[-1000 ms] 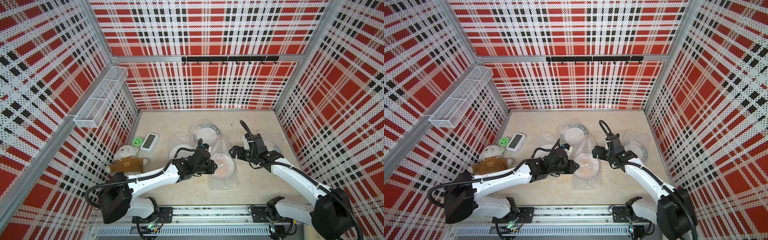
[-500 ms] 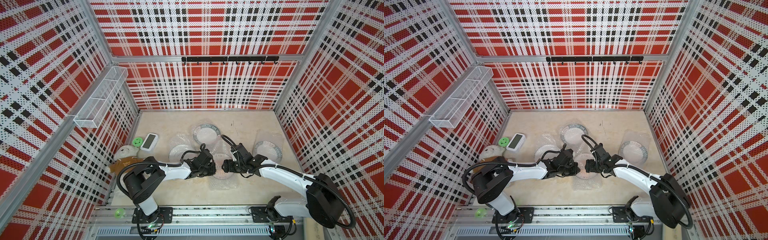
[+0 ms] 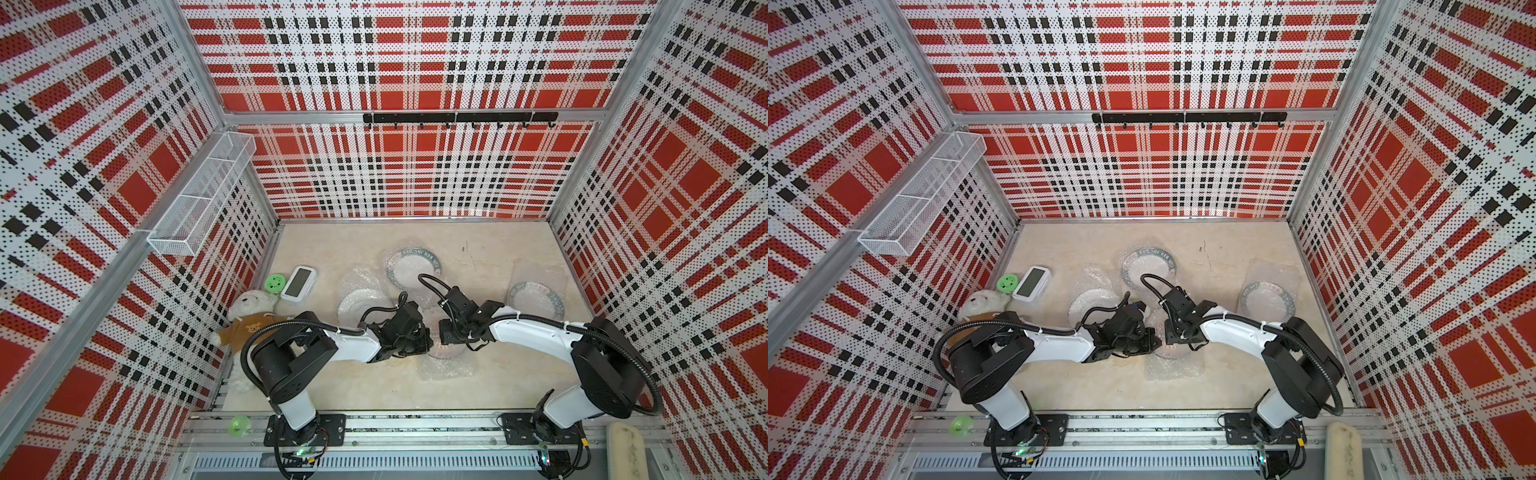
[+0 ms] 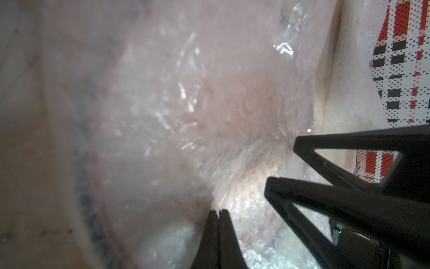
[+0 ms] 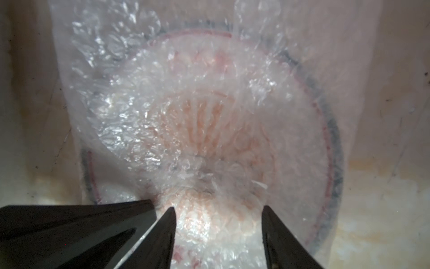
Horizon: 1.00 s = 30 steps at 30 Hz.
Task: Unpack dinner plates from bubble wrap
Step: Unwrap the bubble wrap at the center of the board.
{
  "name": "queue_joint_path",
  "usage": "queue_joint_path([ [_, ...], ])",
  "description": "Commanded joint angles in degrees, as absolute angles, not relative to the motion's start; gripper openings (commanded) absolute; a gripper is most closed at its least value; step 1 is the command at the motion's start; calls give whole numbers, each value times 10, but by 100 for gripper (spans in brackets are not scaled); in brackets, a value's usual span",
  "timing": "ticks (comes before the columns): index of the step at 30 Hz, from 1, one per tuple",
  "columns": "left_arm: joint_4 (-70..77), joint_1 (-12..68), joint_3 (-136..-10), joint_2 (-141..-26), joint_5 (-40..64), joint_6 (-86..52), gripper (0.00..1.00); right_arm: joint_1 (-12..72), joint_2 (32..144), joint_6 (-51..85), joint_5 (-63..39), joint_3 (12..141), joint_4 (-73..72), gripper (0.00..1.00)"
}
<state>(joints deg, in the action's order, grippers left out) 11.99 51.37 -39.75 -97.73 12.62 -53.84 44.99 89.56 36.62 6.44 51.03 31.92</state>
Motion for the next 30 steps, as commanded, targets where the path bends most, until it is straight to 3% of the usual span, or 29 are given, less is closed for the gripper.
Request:
queue_joint_path([
  [1,109,518,-381,-984,115,-550,0,462,910,370,102,526,348,57],
  [16,108,518,-374,-989,114,-552,0,477,941,379,137,522,353,35],
  [26,109,515,-367,-995,111,-552,0,478,913,377,135,519,347,4],
  [30,110,513,-363,-998,110,-558,0,477,898,373,146,527,360,0],
])
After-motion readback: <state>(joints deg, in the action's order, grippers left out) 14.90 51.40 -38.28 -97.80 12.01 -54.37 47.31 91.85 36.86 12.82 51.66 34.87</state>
